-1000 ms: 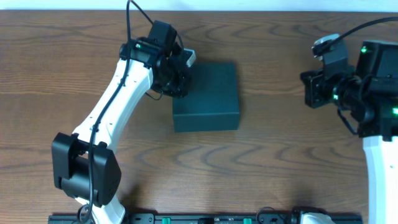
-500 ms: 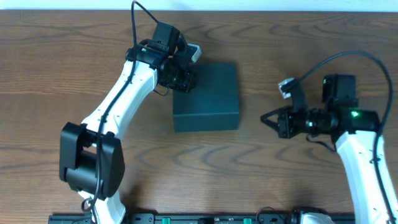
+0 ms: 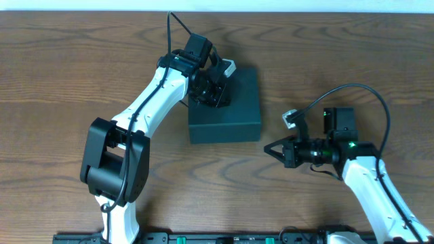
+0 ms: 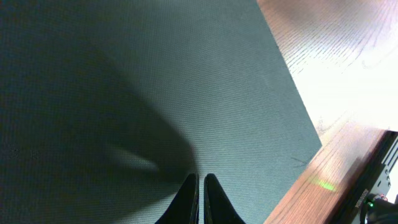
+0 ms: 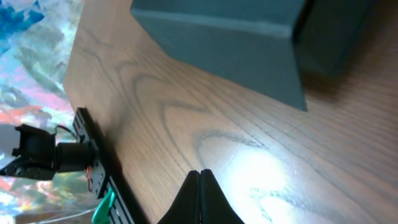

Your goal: Pack container

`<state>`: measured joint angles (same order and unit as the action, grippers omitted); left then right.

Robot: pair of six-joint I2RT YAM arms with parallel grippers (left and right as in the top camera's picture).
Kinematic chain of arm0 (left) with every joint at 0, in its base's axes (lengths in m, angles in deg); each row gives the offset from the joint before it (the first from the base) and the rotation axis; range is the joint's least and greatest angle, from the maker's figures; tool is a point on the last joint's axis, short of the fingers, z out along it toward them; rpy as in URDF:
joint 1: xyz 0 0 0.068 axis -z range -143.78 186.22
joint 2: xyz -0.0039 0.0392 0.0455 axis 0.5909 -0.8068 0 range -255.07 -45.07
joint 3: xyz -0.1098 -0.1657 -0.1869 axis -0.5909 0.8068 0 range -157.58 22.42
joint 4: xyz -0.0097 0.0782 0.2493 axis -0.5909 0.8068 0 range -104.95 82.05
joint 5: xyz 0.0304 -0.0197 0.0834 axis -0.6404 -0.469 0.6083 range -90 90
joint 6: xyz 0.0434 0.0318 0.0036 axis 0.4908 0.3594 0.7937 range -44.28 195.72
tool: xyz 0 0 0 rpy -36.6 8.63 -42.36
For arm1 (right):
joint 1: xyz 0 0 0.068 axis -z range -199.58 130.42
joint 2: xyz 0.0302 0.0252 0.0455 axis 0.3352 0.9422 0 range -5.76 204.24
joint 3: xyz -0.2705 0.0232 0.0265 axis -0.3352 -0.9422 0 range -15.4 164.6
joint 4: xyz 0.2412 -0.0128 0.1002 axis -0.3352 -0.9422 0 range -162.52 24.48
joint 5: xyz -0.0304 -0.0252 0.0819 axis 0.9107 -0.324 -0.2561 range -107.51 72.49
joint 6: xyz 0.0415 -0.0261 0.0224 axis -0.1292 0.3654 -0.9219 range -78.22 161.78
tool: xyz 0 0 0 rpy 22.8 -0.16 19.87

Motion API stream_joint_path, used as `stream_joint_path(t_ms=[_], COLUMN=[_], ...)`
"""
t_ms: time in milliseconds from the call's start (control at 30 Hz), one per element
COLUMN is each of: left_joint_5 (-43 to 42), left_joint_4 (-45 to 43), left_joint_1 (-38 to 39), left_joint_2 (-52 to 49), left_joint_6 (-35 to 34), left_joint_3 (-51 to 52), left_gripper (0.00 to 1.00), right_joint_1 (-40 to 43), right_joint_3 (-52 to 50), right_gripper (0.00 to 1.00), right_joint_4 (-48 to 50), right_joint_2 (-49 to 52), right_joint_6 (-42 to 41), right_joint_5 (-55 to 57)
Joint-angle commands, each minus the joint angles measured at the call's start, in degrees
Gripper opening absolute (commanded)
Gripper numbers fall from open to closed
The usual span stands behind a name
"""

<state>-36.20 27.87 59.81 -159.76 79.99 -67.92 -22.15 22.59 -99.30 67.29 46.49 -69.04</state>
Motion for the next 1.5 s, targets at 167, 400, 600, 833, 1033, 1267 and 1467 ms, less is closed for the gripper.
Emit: stream_joint_path(t_ms=[167, 400, 600, 833, 1033, 1267, 1467], left_joint_5=[-1.40, -3.91, -3.89, -3.89, -3.87, -3.87, -3.89], left_joint_4=[-0.02, 0.02, 0.20, 0.44, 0.66, 0.66, 1.11], left_joint_1=[0.13, 0.22, 0.22, 0.22, 0.22, 0.22, -0.07], left_joint_2=[-4.33, -6.93, -6.91, -6.91, -6.91, -6.91, -6.91], left_joint_6=[-0.22, -0.22, -0.20, -0.17, -0.17, -0.20, -0.22], left_joint_3=[-0.13, -0.13, -0.13, -0.13, -0.13, -0.13, -0.13], left_gripper=[0.06, 0.06, 0.06, 0.06, 0.06, 0.06, 0.06], right_joint_1=[-6.16, -9.57, -14.95, -21.64, -22.32, -22.40, -22.38], right_joint_3=[-4.90, -5.09, -5.09, -5.09, -5.09, -5.09, -5.05], right_gripper=[0.01, 0.02, 0.02, 0.02, 0.02, 0.02, 0.01], right_joint_4=[13.38, 16.70, 22.49, 33.57, 45.35, 48.76, 52.50], right_joint_2=[0.04, 0.13, 2.91, 12.63, 19.80, 21.88, 19.78], right_joint_6=[-12.72, -18.47, -24.28, -34.84, -44.02, -49.07, -48.39], right_joint_5=[5.51, 14.10, 19.39, 27.87, 32.35, 36.09, 21.70])
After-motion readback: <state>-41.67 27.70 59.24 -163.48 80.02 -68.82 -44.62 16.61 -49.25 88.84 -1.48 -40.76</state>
